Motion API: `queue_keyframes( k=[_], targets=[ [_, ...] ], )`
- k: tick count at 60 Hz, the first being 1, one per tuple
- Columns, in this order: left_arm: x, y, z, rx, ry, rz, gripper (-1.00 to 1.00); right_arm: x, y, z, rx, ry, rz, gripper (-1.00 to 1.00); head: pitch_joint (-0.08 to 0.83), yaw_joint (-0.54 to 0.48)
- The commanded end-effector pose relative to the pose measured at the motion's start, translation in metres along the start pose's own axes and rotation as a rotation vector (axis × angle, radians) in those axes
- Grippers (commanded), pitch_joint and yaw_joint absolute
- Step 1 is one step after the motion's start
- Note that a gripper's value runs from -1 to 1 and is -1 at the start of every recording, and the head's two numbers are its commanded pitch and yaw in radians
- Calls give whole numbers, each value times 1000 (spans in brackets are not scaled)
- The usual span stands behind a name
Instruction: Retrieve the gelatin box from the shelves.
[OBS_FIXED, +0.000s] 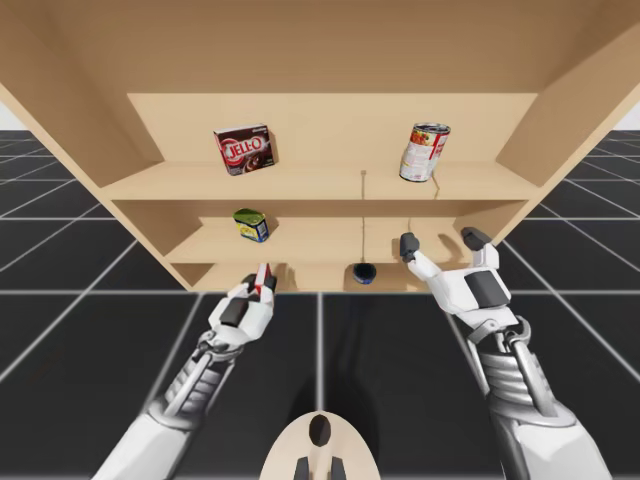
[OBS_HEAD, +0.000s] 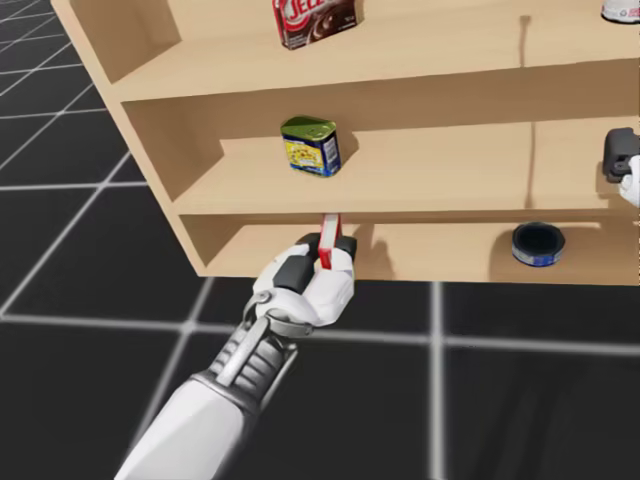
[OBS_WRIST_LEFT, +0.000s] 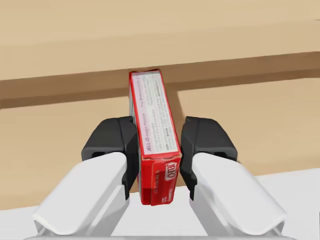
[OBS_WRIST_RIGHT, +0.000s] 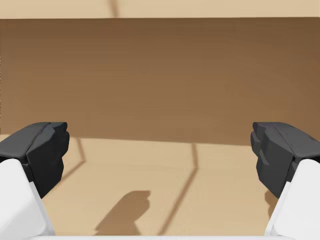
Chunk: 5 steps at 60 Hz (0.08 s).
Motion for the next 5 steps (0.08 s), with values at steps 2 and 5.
queue_keyframes(
  k=[2,5],
  targets=[
    [2,-9,39,-35,-9,-6,1000,1,0,1,16,8,-27,-1000,606,244],
    [2,-7,50,-38,-3,-13,1000,1,-1,1,29,9,-46,-1000,604,244]
  ],
)
